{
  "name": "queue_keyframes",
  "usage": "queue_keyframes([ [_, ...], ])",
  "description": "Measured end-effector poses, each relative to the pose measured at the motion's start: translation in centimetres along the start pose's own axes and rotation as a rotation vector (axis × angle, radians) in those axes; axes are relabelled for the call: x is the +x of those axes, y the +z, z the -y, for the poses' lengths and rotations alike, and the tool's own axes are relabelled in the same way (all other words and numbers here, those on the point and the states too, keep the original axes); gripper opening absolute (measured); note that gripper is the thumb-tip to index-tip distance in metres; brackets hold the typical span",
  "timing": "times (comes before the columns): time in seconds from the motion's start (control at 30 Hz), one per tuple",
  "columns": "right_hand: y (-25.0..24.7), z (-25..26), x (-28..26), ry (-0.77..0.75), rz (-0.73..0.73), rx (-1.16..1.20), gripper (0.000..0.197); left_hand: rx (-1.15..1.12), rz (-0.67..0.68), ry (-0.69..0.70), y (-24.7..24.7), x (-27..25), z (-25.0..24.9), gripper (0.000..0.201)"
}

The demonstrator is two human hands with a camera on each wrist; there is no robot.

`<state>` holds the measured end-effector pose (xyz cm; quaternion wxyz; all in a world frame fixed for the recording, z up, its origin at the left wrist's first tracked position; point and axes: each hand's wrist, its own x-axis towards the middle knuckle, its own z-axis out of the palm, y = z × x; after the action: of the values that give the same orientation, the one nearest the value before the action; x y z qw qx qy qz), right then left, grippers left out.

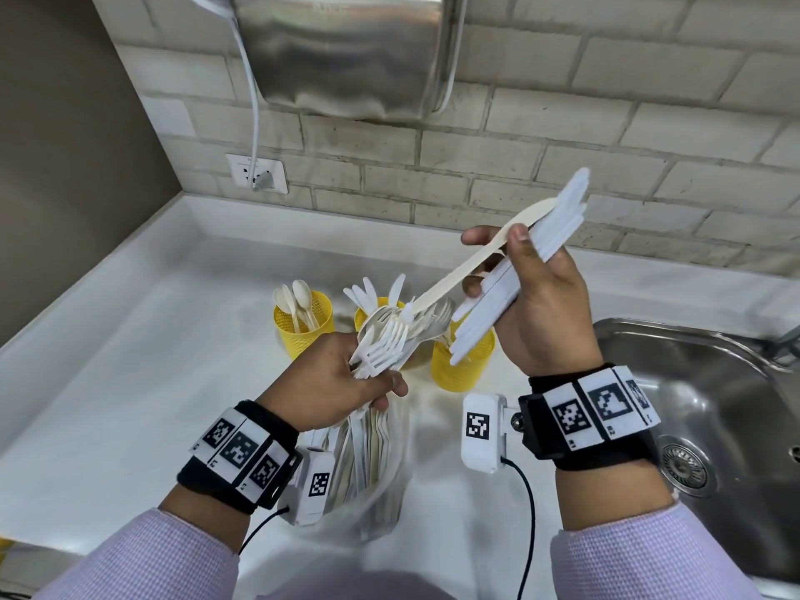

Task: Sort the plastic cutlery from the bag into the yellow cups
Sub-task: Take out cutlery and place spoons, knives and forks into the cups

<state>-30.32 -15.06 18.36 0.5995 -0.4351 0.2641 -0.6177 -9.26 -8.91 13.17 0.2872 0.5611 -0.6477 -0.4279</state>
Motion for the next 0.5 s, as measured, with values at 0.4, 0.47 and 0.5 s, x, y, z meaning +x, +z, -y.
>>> queue_keyframes([
  [0.4,0.6,-0.2,-0.1,0.033,-0.189,0.521,0.021,-0.031,0.034,0.032,-0.6,-0.8,0.7,0.008],
  [0.47,1.3,0.0,-0.3,0.012,-0.239,0.422,0.026,-0.006,0.040,0.035,-1.0,-1.1,0.9,0.009],
  [0.5,1.8,0.2,-0.6,-0.016,-0.253,0.341,0.027,0.006,0.042,0.036,-1.3,-1.3,1.0,0.010],
])
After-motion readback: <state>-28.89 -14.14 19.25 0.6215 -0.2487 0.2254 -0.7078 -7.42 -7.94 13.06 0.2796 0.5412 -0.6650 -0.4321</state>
